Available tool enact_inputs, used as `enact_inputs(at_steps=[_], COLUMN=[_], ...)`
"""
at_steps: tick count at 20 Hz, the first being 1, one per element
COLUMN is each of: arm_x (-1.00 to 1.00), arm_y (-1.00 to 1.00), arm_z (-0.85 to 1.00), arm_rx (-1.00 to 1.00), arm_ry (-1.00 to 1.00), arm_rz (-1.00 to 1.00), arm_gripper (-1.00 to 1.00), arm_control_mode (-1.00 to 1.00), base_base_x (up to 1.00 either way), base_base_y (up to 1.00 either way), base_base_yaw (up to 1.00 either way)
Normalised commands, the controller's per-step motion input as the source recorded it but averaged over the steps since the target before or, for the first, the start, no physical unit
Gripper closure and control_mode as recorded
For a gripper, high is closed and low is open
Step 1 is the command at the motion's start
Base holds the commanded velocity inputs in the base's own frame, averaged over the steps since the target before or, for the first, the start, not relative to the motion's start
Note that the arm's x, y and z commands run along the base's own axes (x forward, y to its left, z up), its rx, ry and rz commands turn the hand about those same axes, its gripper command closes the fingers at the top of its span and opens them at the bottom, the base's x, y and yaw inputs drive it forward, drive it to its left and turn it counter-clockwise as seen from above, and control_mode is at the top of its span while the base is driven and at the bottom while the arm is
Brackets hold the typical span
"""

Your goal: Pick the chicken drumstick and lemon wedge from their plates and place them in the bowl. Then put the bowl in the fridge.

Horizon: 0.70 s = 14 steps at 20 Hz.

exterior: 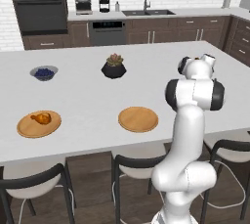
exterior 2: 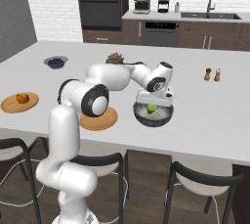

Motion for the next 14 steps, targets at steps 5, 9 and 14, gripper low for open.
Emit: enact_inputs(at_steps=[5, 9, 14], arm_x=[0.36, 0.25, 0.21], arm_y=[0.0, 0.13, 0.06], arm_z=[-0.49, -0.34, -0.06], arm_rx=[0.0, 0.0, 0.0], arm_ry=[0.0, 0.03, 0.0], arm_rz=[0.0, 0.0, 0.0], arm_gripper=[-1.0, -1.0, -1.0], arm_control_mode=[-1.0, -1.0, -1.0], base_base_x=[0.0, 0.0, 0.0], base_base_y=[0.0, 0.0, 0.0], base_base_yaw=[0.0, 0.0, 0.0])
